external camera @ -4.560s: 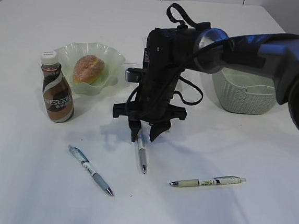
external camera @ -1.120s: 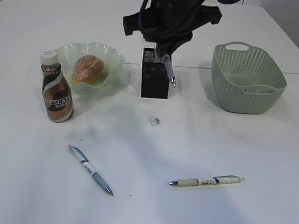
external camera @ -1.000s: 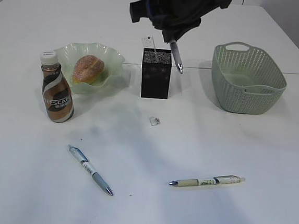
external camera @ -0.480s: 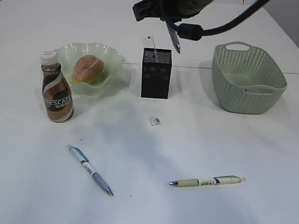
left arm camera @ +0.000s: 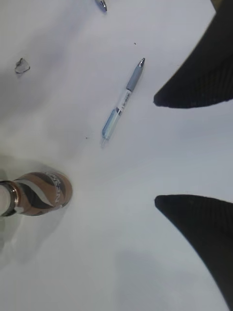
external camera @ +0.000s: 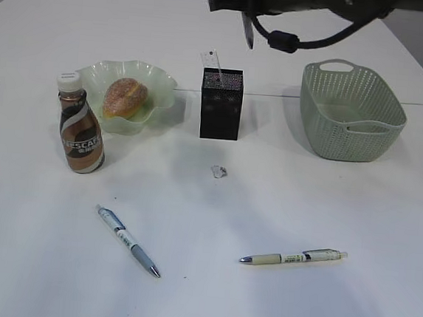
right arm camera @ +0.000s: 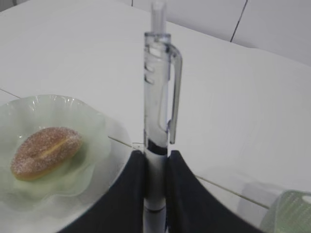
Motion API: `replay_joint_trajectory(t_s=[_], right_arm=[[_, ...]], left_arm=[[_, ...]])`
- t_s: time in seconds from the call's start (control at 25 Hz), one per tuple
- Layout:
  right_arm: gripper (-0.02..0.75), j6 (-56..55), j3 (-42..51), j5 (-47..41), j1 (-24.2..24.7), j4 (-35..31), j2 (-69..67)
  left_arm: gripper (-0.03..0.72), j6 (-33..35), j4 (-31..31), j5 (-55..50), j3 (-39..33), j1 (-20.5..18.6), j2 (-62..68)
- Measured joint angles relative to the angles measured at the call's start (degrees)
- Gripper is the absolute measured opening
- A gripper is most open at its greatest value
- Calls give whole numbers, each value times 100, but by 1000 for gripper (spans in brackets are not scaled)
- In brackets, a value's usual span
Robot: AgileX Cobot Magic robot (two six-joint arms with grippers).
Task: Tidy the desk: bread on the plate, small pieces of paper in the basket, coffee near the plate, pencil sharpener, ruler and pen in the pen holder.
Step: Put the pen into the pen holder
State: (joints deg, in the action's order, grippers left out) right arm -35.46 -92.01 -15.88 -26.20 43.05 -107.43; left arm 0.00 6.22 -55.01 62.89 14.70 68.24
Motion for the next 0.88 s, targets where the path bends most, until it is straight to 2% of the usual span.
replay_joint_trajectory(t_s=[0.24,0.88], right_arm=[[87,-96,0,1080,82,72,-546],[86,-117,-793,2175,574,217,-1748]], left_arm=[[401,0,0,101,0,0,0],[402,0,-43,313,0,0,0]])
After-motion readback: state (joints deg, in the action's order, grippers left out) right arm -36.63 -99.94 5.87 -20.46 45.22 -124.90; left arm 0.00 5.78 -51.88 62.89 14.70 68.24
